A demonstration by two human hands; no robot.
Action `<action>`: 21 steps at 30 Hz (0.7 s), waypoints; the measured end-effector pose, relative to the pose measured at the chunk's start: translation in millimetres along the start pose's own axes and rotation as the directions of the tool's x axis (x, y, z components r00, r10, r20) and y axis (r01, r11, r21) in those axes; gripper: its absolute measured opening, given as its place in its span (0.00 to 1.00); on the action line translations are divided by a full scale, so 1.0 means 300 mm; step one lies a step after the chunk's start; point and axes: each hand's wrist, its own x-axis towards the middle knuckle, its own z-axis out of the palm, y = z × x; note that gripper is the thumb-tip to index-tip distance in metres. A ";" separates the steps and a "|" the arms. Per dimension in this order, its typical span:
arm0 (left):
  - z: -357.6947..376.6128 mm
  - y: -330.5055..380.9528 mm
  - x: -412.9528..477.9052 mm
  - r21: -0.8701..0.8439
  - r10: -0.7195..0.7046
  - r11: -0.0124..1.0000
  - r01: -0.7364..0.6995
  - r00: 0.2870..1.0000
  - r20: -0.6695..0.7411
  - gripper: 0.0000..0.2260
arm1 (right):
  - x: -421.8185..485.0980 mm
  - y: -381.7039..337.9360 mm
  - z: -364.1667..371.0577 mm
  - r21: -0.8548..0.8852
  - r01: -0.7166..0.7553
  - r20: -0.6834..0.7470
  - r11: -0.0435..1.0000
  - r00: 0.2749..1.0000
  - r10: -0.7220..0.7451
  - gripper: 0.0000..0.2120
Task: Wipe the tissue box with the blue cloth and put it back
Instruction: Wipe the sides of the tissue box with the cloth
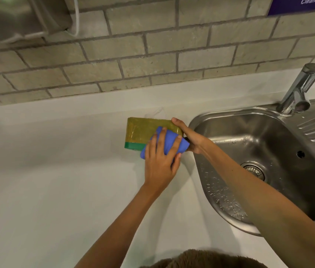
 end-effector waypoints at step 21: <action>-0.023 -0.061 0.058 -0.234 -0.464 0.860 0.453 0.886 0.010 0.18 | -0.050 -0.042 0.087 0.064 -0.035 -0.097 0.997 0.994 0.041 0.42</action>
